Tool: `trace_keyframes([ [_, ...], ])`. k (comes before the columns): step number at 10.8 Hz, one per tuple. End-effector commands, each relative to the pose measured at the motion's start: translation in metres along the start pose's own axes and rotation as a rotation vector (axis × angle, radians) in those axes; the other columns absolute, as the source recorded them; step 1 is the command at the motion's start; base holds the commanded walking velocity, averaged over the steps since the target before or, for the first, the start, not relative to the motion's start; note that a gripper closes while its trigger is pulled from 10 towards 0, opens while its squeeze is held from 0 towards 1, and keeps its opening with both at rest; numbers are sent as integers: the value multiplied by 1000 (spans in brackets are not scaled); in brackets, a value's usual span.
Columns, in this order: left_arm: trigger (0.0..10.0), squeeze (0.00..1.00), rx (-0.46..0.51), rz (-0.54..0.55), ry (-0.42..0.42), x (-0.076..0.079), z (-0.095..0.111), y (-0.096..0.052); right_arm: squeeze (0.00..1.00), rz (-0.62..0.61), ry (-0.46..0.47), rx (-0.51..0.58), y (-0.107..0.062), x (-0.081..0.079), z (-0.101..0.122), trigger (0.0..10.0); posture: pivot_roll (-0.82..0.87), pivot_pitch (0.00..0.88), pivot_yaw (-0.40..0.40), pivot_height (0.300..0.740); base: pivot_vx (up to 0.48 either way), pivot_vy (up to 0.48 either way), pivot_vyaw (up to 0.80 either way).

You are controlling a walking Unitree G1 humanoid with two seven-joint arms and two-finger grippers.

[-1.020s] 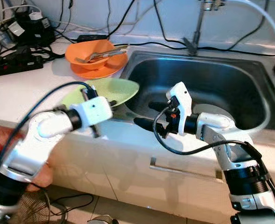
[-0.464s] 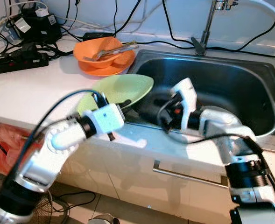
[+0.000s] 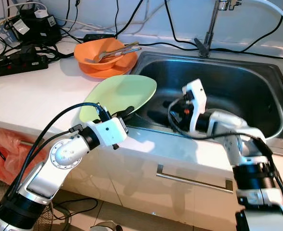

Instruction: Kitchen organization

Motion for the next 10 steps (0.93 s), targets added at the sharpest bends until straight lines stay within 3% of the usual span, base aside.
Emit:
trace_keyframes([
  [1,0,0,-6,21,20,2,-4,-2,0,-11,15,18,0,1,6,10000,184,24,29,740,0,0,0],
  [4,0,0,-30,46,43,10,-13,-9,0,-9,34,51,-5,3,16,10000,184,23,30,740,0,0,0],
  [8,0,0,-47,180,153,4,-22,-14,0,32,78,129,-5,-6,35,10000,178,19,37,740,0,0,0],
  [10,0,0,-5,235,211,4,-19,-12,0,57,96,140,0,-13,37,10000,179,18,38,740,0,0,0],
])
Point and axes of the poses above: a point about 5 cm out from each wrist's last joint towards the gripper, its own y axis pointing out of the wrist towards the gripper, its own z axis along the axis of the wrist's last joint, x = y × z, the point moved 1 cm from there along y, pointing out of the wrist towards the gripper, and after that the axes turned 12 degrees about y, right-handed, at the moved point
